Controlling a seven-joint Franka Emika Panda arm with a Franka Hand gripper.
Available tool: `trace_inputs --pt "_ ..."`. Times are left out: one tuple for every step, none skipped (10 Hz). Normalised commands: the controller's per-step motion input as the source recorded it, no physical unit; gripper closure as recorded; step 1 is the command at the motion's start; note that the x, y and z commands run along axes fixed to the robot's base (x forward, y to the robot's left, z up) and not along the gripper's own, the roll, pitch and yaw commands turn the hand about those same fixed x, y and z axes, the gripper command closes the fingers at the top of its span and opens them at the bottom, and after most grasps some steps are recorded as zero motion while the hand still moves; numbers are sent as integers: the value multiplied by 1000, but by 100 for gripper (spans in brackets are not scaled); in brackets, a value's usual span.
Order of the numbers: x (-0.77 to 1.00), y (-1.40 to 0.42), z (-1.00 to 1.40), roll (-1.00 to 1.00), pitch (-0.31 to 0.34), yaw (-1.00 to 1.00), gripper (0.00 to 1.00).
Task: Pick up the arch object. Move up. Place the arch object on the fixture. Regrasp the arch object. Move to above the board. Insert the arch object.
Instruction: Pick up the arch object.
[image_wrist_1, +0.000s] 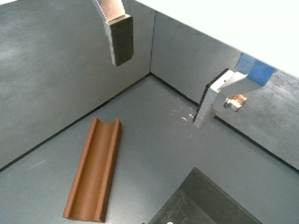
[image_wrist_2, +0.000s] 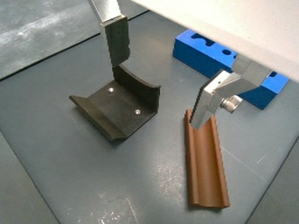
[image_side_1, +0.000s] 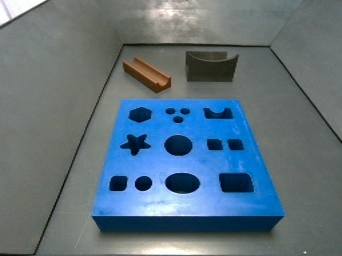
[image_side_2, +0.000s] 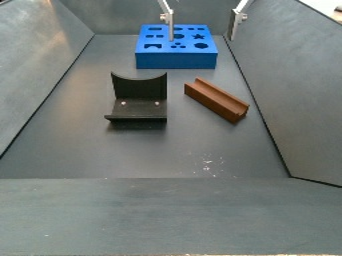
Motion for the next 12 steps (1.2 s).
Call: trace_inputs --pt "-329 -194 -20 -14 -60 203 0" --pt "-71 -174 -231 -17 -117 880 0" --pt "-40 -174 -329 16 -110 1000 0" --pt "-34 -154 -391 40 -104 1000 0" --pt "-91 -200 -434 0 -307 840 0" --pt "-260 -177 -477 110 -343 637 0" --pt "-420 -246 -529 141 -314 526 0" --pt "-540 -294 -520 120 -283 443 0" --pt "-537 -280 -540 136 -251 474 0" --pt "-400 -317 -594 144 -210 474 0" --pt "-66 -169 -511 37 -190 471 0" --pt "0 -129 -491 13 -154 417 0"
